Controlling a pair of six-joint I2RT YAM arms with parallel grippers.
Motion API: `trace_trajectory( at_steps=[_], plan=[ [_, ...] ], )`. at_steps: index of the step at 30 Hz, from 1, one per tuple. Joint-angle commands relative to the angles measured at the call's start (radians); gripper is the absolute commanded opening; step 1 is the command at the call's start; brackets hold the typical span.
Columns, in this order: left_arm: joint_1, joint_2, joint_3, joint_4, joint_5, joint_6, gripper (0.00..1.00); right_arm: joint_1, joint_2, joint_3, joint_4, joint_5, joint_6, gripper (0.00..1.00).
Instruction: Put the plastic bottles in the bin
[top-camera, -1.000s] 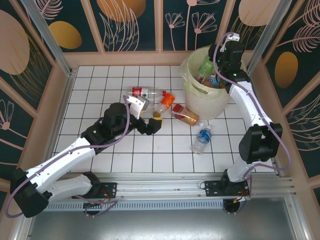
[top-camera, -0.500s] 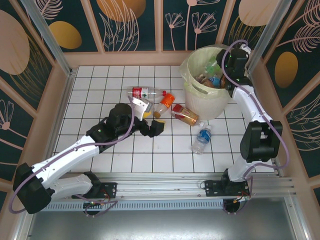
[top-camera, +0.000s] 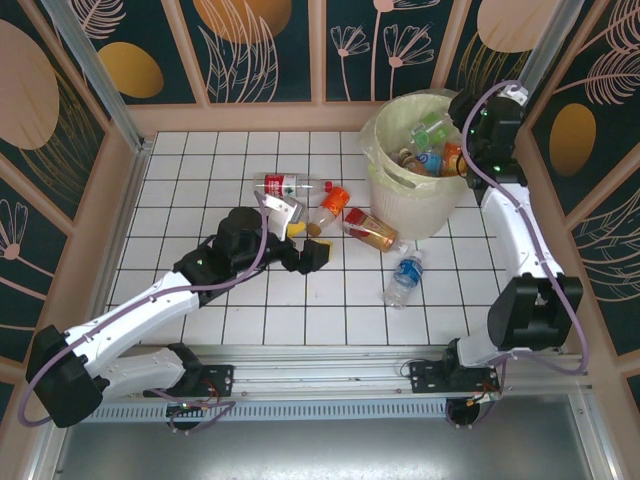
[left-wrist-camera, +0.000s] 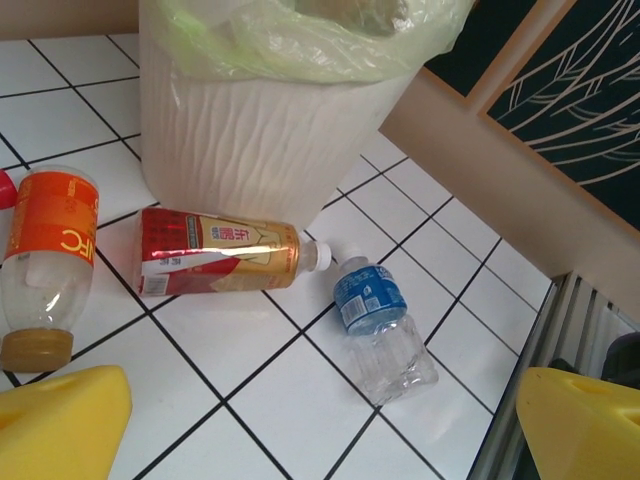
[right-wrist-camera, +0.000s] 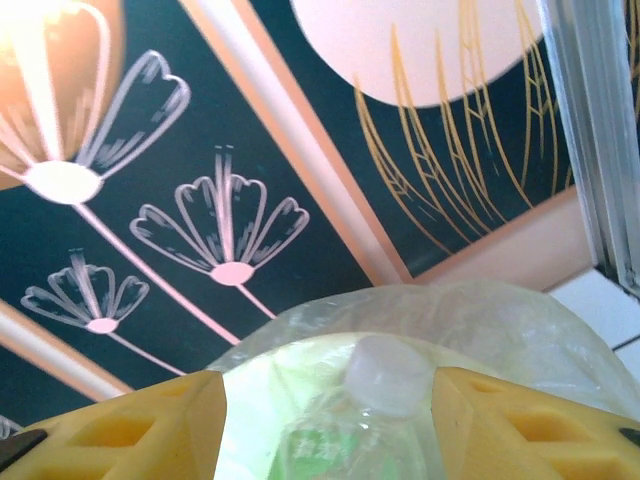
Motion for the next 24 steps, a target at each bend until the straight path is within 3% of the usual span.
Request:
trace_trajectory(
  at_steps=[1,10,15,24],
  plan=[
    [-0.006,0.009,-0.029,0.058,0.014,-0.031,0.99,-0.006,-0.077,-0.024,-0.033,-0.108,-0.105,0.58],
    [-0.066,0.076,-0.024,0.066,-0.033,0.036,0.99,0.011,-0.333,-0.131,-0.266,-0.221,-0.151,0.62],
    [-0.095,0.151,-0.002,0.070,-0.048,0.039,0.98,0.019,-0.441,-0.179,-0.502,-0.271,-0.108,0.64],
    [-0.103,0.137,-0.029,0.126,0.124,0.168,0.99,0.044,-0.648,-0.439,-0.677,-0.296,0.016,0.67]
  ],
)
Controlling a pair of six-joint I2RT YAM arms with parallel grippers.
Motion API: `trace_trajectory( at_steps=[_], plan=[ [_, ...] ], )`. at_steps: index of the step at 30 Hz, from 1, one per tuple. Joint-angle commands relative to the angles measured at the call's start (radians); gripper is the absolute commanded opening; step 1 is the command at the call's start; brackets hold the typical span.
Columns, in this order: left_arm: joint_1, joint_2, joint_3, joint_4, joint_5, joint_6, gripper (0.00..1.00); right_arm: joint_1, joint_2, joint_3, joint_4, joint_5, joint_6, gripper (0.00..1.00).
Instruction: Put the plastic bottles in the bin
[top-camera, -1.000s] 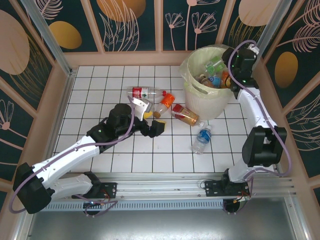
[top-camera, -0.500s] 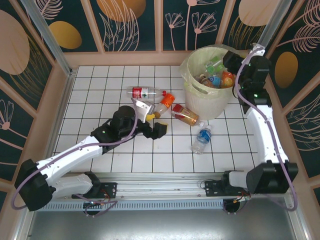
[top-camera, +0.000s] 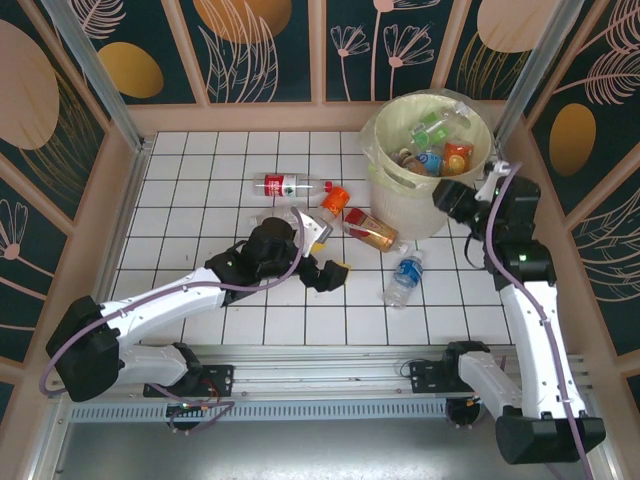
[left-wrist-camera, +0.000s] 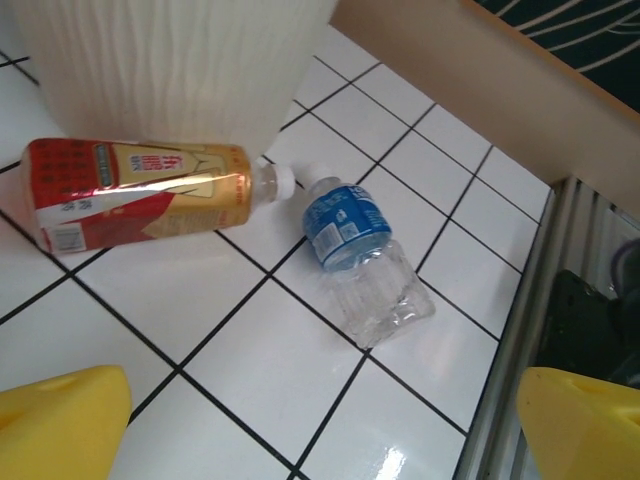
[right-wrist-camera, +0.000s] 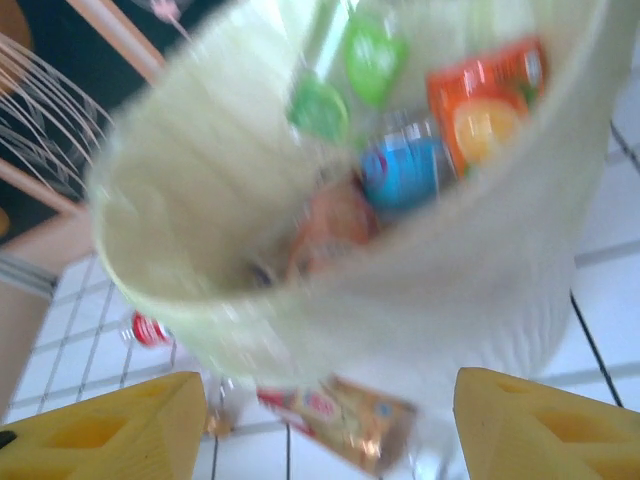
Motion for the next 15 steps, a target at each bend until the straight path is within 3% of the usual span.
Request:
trace_trajectory(
  at_steps=[1,9,15],
  plan=[
    [-0.008,-0.031,-0.008,0.057,0.093,0.085,0.99,0.009,-0.055,-0.092,-0.105,-0.024,0.068,0.67],
    [-0.008,-0.090,-0.046,0.079,0.156,0.148,0.99,0.059,-0.097,-0.333,-0.049,-0.067,0.178,0.72],
    [-0.008,-0.106,-0.056,0.054,0.158,0.172,0.99,0.166,-0.067,-0.454,0.039,-0.004,0.273,0.76]
  ],
)
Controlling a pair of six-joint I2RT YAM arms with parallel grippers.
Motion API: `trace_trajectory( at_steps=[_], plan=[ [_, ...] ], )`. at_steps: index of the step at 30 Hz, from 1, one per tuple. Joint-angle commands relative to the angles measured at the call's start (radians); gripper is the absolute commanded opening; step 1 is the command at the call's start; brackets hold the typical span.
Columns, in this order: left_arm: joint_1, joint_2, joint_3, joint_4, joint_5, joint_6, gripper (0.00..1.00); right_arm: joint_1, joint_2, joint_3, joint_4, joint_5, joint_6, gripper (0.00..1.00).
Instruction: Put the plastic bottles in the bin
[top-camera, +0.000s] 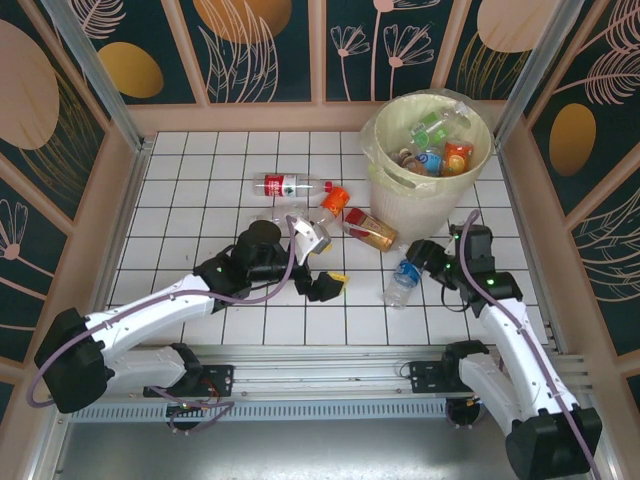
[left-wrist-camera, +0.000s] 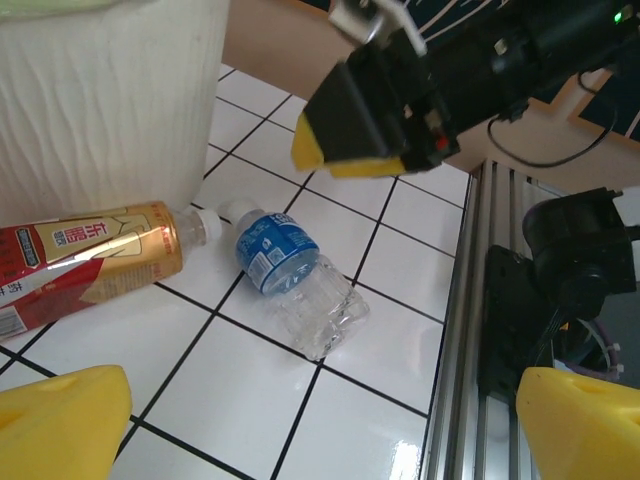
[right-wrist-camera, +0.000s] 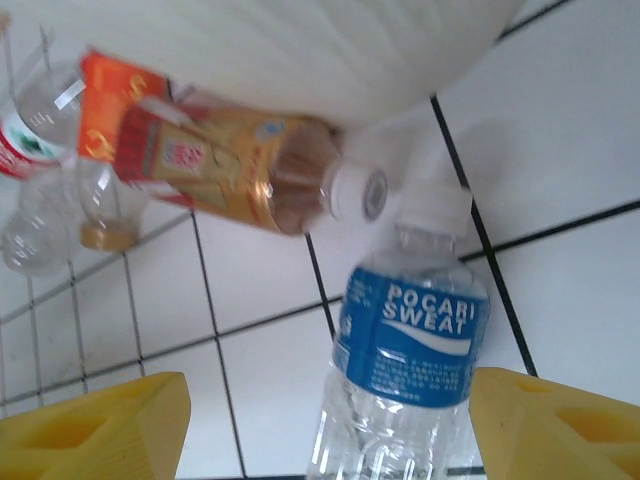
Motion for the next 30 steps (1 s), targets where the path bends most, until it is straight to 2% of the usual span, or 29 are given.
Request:
trace_trajectory(
  at_steps=[1,5,9,24,30],
  plan=[
    [-0.008,-0.019,-0.015,0.004,0.022,0.038,0.99,0.058,0.019,-0.053,0.086,0.038,0.093,0.76],
    [-0.008,-0.021,-0.020,0.001,0.024,0.038,0.99,0.111,0.049,-0.106,0.139,0.100,0.148,0.76],
    [-0.008,-0.029,-0.024,0.001,0.023,0.037,0.99,0.122,0.077,-0.150,0.179,0.141,0.171,0.77],
    [-0.008,-0.035,-0.027,0.010,0.021,0.020,0.99,0.154,0.208,-0.225,0.343,0.133,0.197,0.75],
    [-0.008,-0.044,-0.034,0.037,0.019,0.010,0.99,0.157,0.197,-0.225,0.335,0.175,0.181,0.65]
  ],
)
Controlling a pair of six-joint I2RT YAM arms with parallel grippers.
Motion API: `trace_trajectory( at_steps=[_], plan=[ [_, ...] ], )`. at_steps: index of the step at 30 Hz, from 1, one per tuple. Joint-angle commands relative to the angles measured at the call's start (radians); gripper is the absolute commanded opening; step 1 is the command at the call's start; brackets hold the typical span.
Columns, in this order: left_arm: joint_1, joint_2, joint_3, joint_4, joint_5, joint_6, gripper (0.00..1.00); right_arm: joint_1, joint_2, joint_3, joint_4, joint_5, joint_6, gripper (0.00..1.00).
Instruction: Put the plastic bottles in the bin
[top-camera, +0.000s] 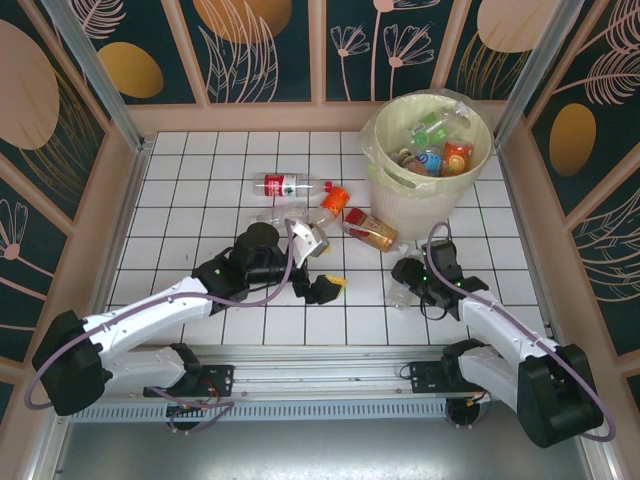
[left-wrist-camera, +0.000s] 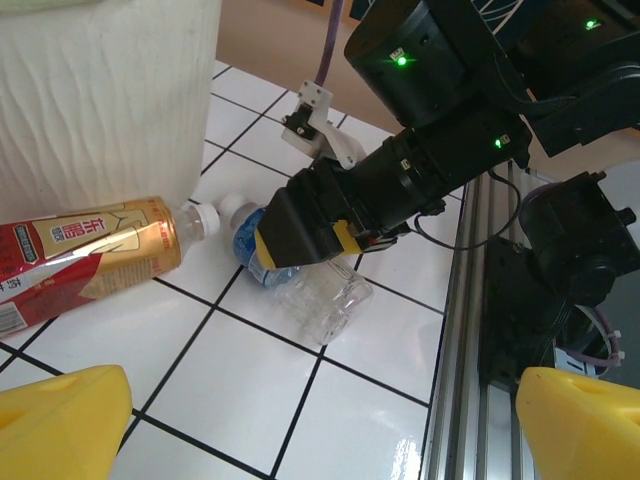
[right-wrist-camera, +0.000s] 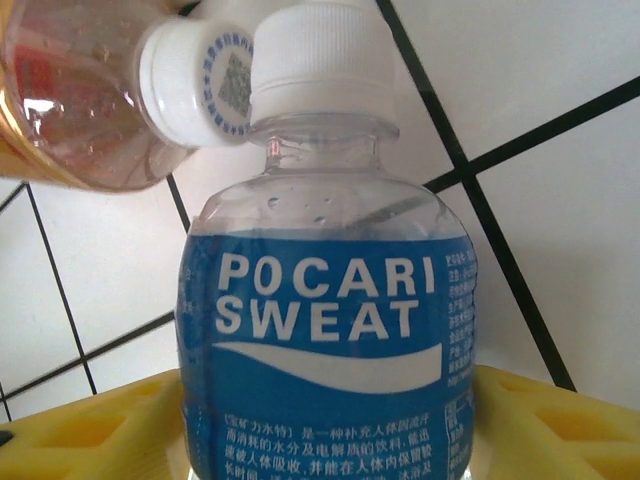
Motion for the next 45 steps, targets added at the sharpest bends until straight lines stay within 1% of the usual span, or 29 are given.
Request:
trace_trajectory(
  at_steps=[1,6,11,16,21,25,28,31,38,41,45],
  plan=[
    [-0.008,-0.026,-0.013,0.040,0.015,-0.010,0.99,0.008,-0.018,-0.008,0.010,0.054,-0.008,0.63],
    [-0.008,-0.039,-0.019,0.071,0.011,-0.024,0.99,0.004,-0.092,0.025,-0.072,0.135,-0.026,0.60],
    [-0.007,-0.064,-0.018,0.111,-0.001,-0.050,0.99,-0.010,-0.180,0.125,-0.214,0.268,-0.061,0.60],
    [-0.008,-0.088,-0.016,0.164,-0.012,-0.075,0.99,-0.070,-0.250,0.262,-0.319,0.351,-0.118,0.60],
    [-0.008,-0.087,0.006,0.190,-0.001,-0.094,0.99,-0.127,-0.250,0.465,-0.374,0.458,-0.205,0.60],
    [-0.007,-0.086,0.011,0.201,0.005,-0.105,0.99,-0.141,-0.218,0.604,-0.367,0.545,-0.269,0.59],
    [-0.008,-0.086,0.015,0.200,0.007,-0.110,0.99,-0.144,-0.175,0.711,-0.332,0.583,-0.335,0.59],
    [-0.008,-0.087,0.018,0.200,0.007,-0.114,0.99,-0.146,-0.120,0.810,-0.268,0.558,-0.407,0.59],
    [-0.008,-0.087,0.029,0.169,-0.023,-0.101,0.99,-0.152,0.071,1.020,-0.148,0.396,-0.563,0.57],
    [-0.008,-0.091,0.041,0.117,-0.044,-0.081,0.99,-0.167,0.166,1.122,-0.129,0.327,-0.613,0.57],
    [-0.007,-0.107,0.041,0.075,-0.072,-0.068,0.99,-0.207,0.306,1.242,-0.172,0.256,-0.640,0.57]
  ],
)
